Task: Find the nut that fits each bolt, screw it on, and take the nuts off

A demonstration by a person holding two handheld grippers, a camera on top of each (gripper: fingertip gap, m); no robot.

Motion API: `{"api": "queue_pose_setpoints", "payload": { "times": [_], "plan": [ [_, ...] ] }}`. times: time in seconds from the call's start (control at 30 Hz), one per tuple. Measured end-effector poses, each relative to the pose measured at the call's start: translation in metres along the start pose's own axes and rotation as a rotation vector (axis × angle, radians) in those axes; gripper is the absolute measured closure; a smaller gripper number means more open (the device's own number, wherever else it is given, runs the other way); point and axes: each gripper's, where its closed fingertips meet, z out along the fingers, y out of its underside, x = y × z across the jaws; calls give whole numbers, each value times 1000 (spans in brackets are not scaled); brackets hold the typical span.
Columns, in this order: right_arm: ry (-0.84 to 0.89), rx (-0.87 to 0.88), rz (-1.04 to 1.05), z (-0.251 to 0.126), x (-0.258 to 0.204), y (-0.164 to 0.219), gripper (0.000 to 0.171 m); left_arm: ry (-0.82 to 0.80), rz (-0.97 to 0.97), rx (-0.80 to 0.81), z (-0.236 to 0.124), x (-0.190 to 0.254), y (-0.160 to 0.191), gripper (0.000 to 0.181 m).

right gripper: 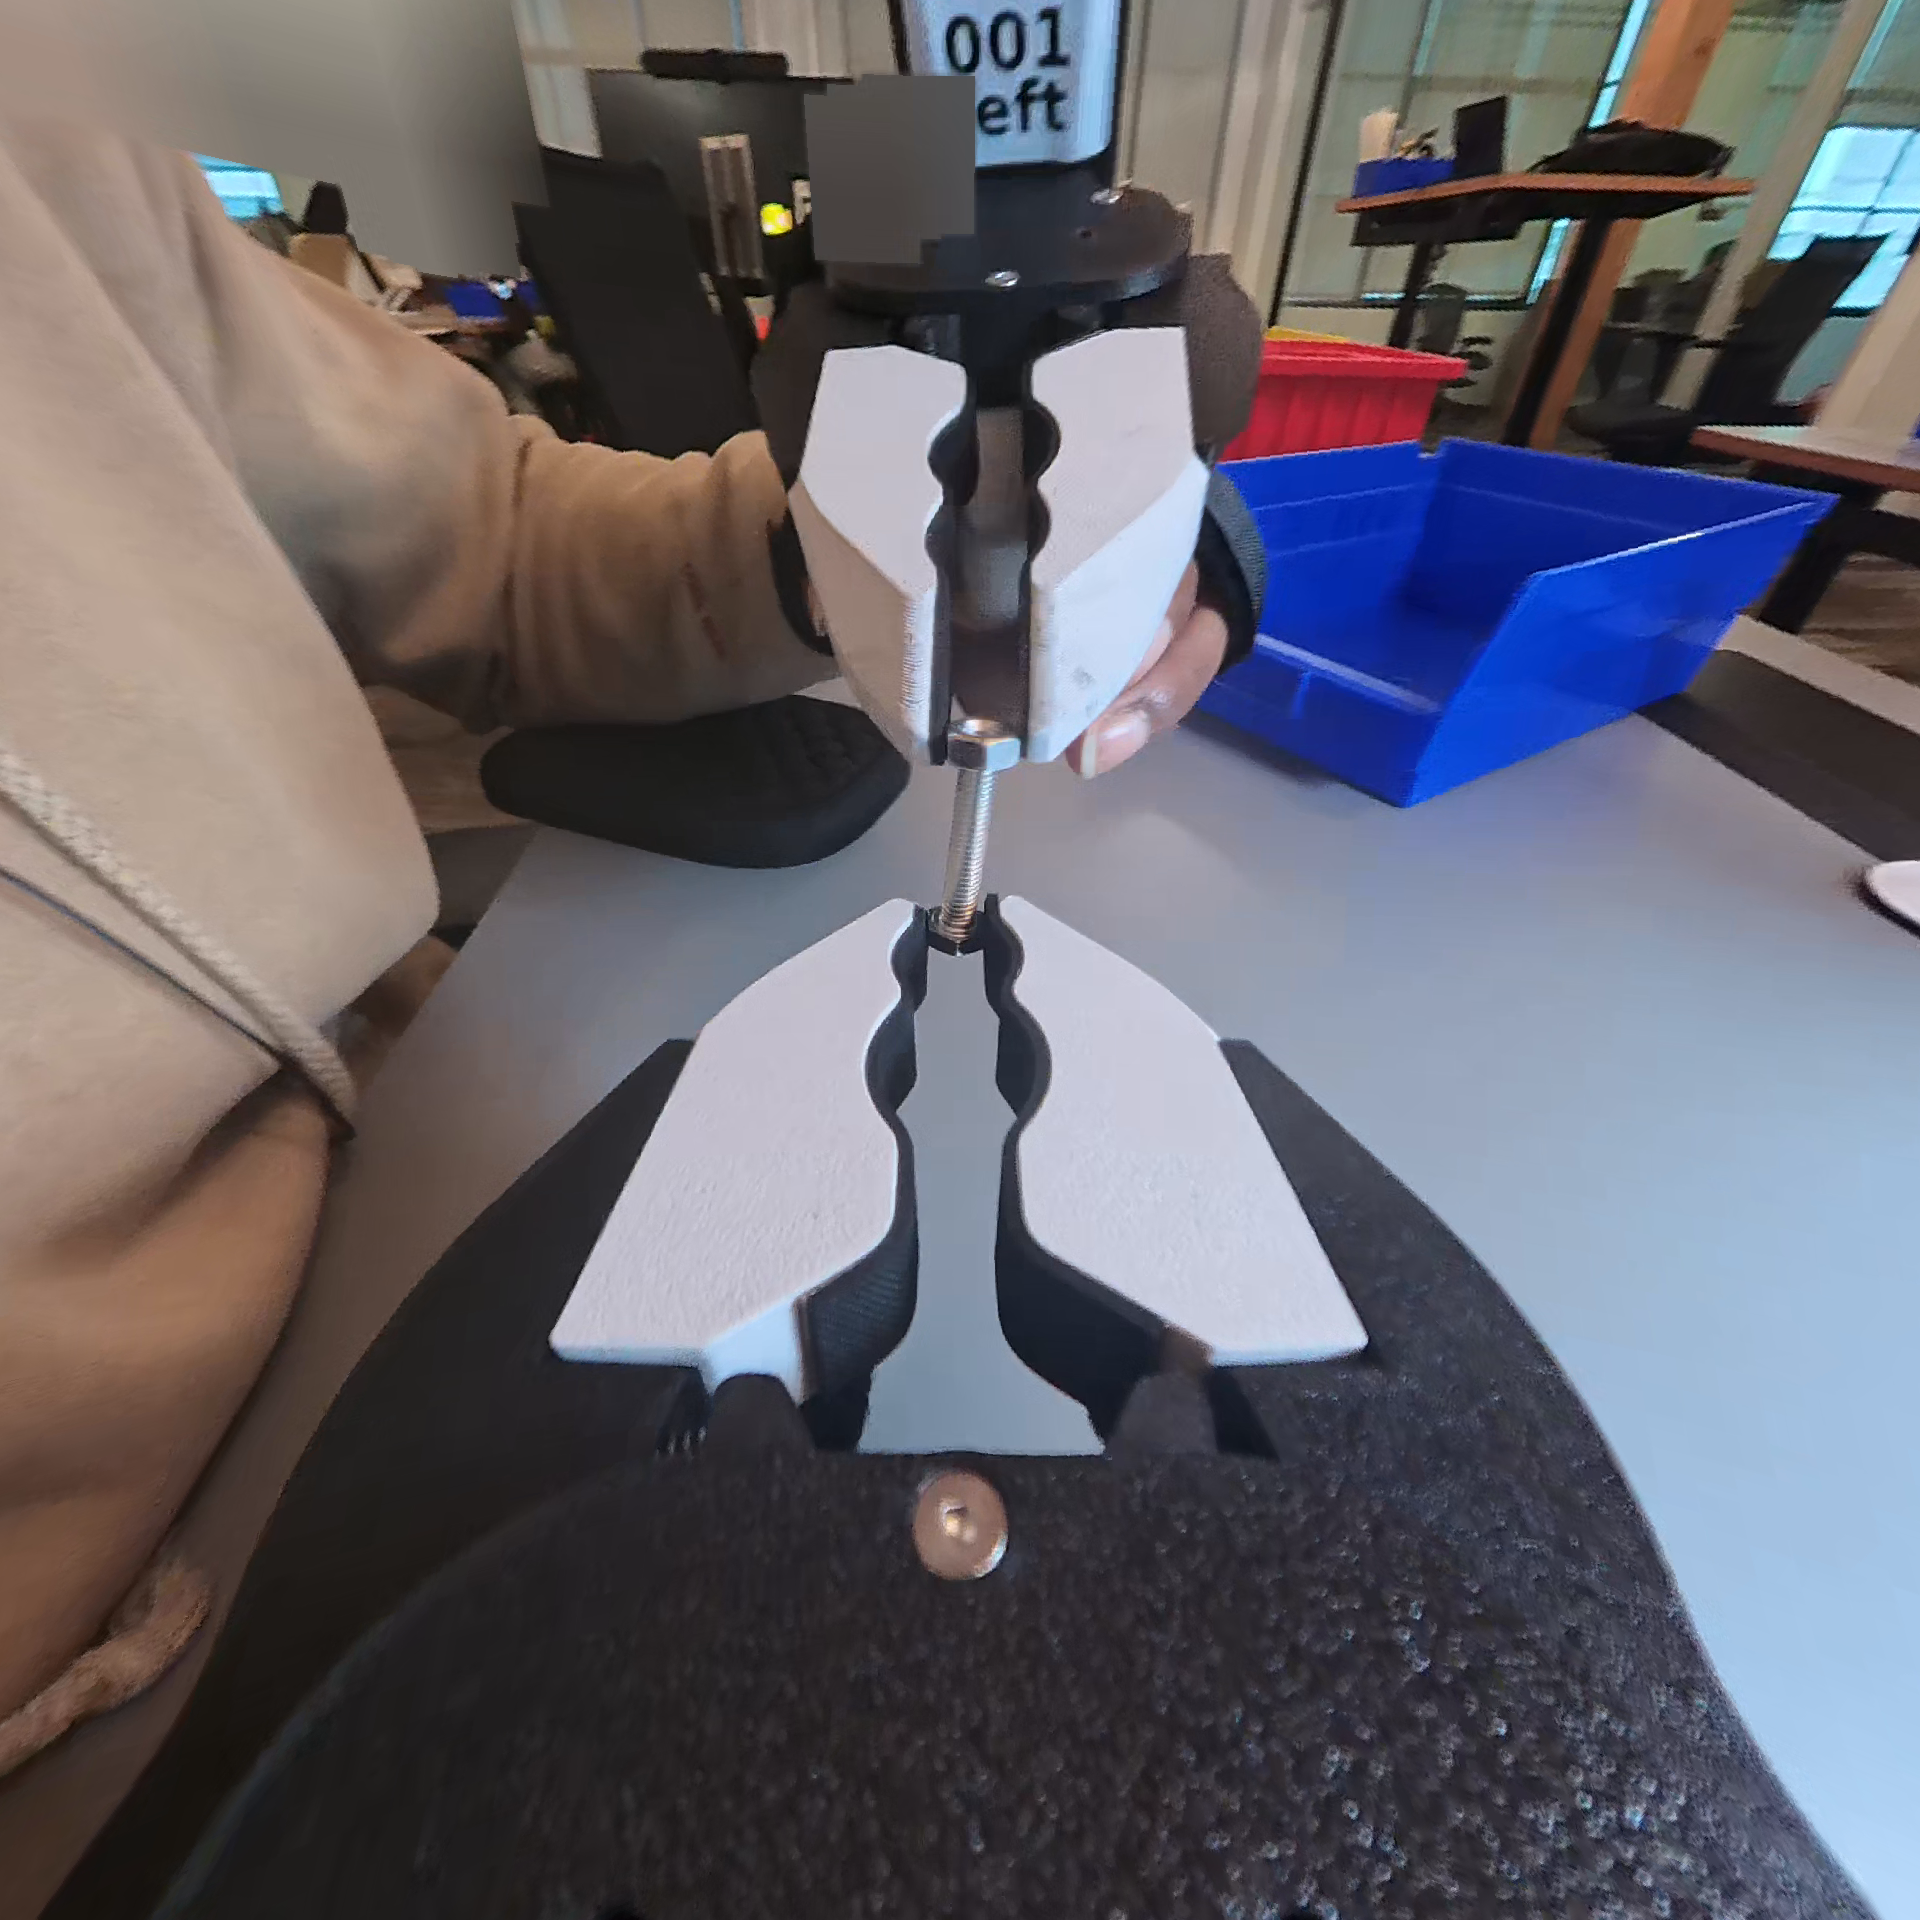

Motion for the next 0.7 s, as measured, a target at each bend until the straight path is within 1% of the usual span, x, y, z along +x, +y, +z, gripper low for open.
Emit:
{"api": "queue_pose_setpoints", "payload": {
  "times": [0.2, 0.33, 0.5, 0.7],
  "plan": [
    [-135, -67, 12, 6, -23, 11, 161, 142, 26, -66, 0, 21, 11, 171],
    [-192, -112, 9, 8, -34, 19, 161, 199, 54, -115, 1, 31, 17, 171],
    [-231, -143, 12, 8, -41, 23, 161, 217, 102, -158, 2, 37, 22, 171],
    [-224, -142, 8, 9, -40, 23, 161, 204, 113, -150, 2, 36, 21, 170]
  ]
}}
